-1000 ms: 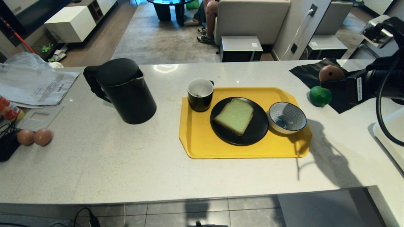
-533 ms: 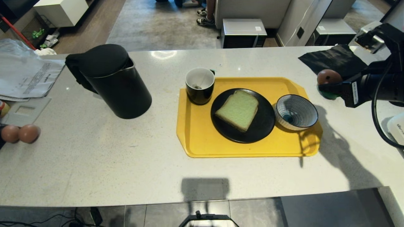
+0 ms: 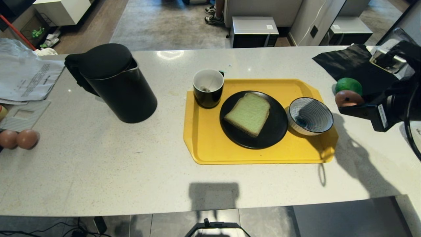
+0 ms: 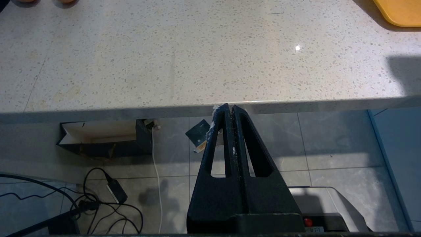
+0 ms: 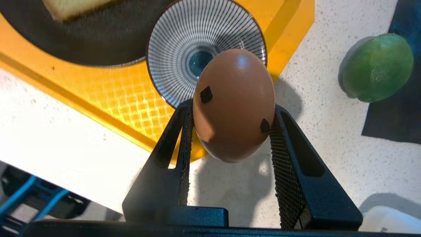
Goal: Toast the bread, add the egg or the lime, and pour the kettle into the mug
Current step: Put the egg in the bowl
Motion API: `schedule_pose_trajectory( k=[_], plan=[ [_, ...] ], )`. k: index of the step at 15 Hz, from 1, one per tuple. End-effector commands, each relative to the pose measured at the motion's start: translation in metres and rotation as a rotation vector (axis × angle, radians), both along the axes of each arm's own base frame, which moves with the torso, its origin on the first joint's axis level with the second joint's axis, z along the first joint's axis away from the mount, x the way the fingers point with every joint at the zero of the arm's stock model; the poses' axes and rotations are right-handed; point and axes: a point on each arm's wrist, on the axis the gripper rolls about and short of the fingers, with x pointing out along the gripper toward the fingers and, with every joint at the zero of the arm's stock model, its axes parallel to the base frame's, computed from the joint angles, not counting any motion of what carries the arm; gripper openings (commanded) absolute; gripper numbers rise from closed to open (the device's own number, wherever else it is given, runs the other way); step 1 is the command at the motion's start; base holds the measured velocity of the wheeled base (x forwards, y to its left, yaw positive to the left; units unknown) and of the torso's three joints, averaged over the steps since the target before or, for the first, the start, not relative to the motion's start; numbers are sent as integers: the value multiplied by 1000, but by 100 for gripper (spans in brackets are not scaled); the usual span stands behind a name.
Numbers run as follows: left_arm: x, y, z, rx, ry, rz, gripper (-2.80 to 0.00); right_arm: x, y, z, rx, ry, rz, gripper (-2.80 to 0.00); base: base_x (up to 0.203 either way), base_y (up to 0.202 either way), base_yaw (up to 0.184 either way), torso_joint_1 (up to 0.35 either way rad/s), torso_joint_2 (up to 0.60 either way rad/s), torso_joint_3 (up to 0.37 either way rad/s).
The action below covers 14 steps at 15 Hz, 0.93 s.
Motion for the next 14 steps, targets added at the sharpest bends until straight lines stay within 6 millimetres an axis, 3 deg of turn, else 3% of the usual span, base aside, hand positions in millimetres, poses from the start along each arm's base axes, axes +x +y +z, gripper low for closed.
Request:
schedule_pose_trajectory(
  k=[1,7,14],
  plan=[
    [1,0,-5,0,16,1,-280,-1,3,-2,-38,6,32,-280,0,0,0,0,0,0],
    [1,0,-5,-1,16,1,-280,19,19,-22,-128,69,109,-280,0,0,0,0,0,0],
    [1,0,-5,-1,16,0,-280,40,41,-32,-169,101,168,-280,0,0,0,0,0,0]
  ],
)
